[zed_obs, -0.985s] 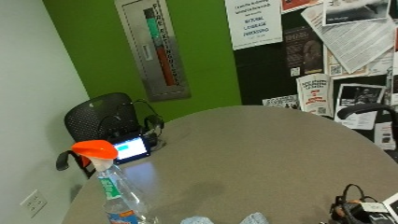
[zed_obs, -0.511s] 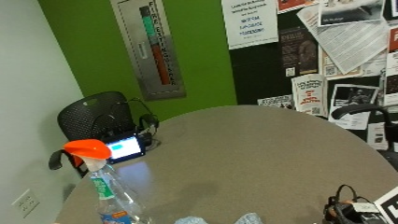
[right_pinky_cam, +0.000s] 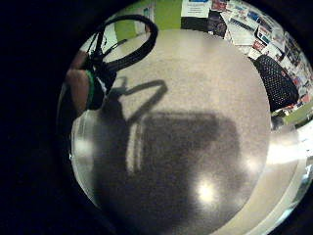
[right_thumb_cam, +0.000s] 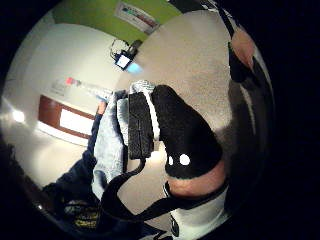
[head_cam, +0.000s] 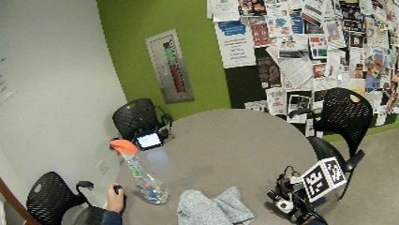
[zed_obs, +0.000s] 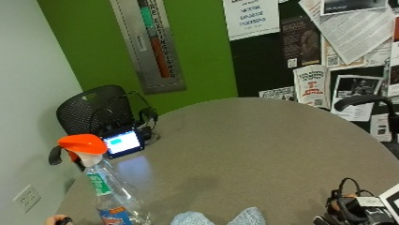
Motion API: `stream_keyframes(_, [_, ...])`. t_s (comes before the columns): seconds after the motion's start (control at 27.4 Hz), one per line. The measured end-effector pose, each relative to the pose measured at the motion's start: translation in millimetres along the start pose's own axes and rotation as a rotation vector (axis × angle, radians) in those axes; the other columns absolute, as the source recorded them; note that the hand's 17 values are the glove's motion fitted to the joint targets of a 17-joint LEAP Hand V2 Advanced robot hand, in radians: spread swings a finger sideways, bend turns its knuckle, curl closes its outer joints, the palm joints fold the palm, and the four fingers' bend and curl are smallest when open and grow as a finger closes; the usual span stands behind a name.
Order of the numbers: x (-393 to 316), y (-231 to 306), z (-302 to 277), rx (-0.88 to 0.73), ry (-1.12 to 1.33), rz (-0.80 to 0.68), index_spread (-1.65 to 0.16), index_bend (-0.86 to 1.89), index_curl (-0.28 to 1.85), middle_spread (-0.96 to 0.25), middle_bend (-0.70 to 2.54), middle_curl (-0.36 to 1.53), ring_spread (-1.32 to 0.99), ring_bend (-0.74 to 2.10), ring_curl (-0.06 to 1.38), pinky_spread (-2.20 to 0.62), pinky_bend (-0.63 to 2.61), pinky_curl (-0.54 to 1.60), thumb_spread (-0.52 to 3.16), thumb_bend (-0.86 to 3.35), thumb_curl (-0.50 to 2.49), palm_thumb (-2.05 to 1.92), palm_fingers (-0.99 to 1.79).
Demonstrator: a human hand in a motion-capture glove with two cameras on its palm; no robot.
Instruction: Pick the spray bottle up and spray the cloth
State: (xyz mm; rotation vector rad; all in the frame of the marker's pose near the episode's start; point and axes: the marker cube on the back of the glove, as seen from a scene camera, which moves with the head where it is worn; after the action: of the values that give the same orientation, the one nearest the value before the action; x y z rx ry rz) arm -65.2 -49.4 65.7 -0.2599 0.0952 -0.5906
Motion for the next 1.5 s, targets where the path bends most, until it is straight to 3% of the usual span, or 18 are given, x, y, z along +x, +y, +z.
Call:
stream_keyframes(0.88, [2.4,21.8,5.2,-0.022,-0.043,-0.003,-0.23,0.14,0.38,-0.06,0.19,0.45,-0.15,0.36,0.45,-0.18,0.34,0.4,1.25,-0.02,0.23,0.12,1.12])
stream_keyframes(1.09, [14.8,19.0,-17.9,0.023,-0.024,0.008,-0.23,0.14,0.37,-0.07,0.19,0.46,-0.16,0.37,0.45,-0.18,0.34,0.41,1.24,-0.02,0.23,0.12,1.12])
stream_keyframes(1.35, [33.5,-9.8,-91.0,0.133,0.039,-0.001,-0.23,0.14,0.37,-0.07,0.2,0.46,-0.16,0.37,0.45,-0.19,0.34,0.4,1.24,-0.02,0.23,0.12,1.13])
stream_keyframes(1.5, [34.5,6.0,-89.0,0.132,0.03,0.044,-0.23,0.14,0.37,-0.07,0.2,0.46,-0.16,0.37,0.45,-0.19,0.35,0.4,1.24,-0.02,0.23,0.12,1.13])
